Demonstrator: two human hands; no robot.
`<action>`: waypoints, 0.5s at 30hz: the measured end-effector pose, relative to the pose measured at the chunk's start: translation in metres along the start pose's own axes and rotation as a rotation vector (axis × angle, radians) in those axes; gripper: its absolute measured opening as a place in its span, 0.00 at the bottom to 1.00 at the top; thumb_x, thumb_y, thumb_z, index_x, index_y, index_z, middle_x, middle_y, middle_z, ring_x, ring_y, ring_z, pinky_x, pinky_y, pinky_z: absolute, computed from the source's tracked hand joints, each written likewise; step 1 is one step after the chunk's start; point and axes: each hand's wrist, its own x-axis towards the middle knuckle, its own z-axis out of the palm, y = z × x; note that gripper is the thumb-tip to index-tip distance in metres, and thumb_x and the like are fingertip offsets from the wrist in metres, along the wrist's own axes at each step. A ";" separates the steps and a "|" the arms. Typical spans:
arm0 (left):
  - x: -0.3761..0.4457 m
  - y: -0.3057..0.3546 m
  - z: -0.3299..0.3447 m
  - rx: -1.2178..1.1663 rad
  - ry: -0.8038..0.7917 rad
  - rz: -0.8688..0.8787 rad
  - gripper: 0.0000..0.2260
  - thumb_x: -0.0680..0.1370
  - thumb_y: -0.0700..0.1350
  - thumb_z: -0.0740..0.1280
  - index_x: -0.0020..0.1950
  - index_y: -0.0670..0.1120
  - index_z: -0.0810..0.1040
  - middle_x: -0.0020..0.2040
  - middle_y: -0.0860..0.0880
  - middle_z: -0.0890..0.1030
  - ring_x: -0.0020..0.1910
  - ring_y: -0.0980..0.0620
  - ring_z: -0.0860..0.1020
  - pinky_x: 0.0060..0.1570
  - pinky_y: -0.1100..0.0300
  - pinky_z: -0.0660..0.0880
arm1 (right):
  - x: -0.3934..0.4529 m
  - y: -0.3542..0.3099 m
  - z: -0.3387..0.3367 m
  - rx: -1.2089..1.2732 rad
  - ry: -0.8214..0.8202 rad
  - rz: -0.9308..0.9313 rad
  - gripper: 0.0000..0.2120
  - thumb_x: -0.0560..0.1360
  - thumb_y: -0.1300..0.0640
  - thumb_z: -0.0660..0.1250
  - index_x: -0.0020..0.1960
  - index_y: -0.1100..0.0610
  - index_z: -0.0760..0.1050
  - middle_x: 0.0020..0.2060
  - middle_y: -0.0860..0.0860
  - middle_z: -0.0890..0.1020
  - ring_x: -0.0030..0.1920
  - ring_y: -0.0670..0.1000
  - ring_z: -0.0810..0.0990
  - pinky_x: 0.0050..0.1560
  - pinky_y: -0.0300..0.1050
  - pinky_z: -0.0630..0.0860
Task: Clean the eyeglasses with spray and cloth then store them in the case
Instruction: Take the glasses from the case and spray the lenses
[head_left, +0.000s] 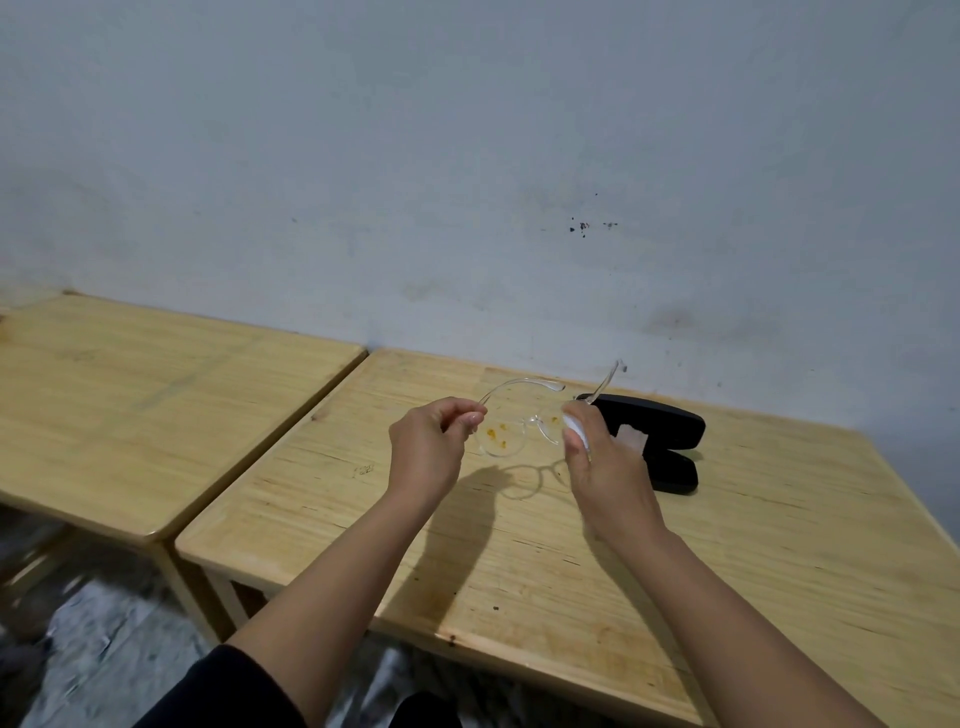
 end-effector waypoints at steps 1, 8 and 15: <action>0.000 0.000 0.001 -0.004 -0.001 -0.001 0.05 0.75 0.42 0.68 0.42 0.50 0.83 0.38 0.50 0.84 0.43 0.55 0.82 0.46 0.67 0.74 | -0.001 -0.002 0.004 -0.032 0.002 -0.024 0.14 0.79 0.45 0.51 0.63 0.44 0.66 0.31 0.45 0.75 0.36 0.49 0.76 0.50 0.49 0.72; -0.002 0.004 0.006 -0.009 -0.026 0.003 0.05 0.75 0.43 0.68 0.43 0.50 0.83 0.39 0.50 0.84 0.44 0.54 0.82 0.47 0.66 0.74 | -0.004 -0.014 0.016 -0.185 -0.024 -0.071 0.13 0.80 0.45 0.48 0.61 0.44 0.64 0.33 0.45 0.76 0.45 0.52 0.82 0.55 0.47 0.60; 0.002 0.007 -0.001 -0.030 -0.005 -0.004 0.06 0.75 0.43 0.68 0.42 0.52 0.82 0.38 0.50 0.84 0.43 0.54 0.82 0.42 0.69 0.73 | -0.004 -0.020 0.012 0.171 0.024 0.014 0.11 0.80 0.49 0.53 0.61 0.46 0.66 0.26 0.50 0.73 0.26 0.50 0.73 0.35 0.41 0.70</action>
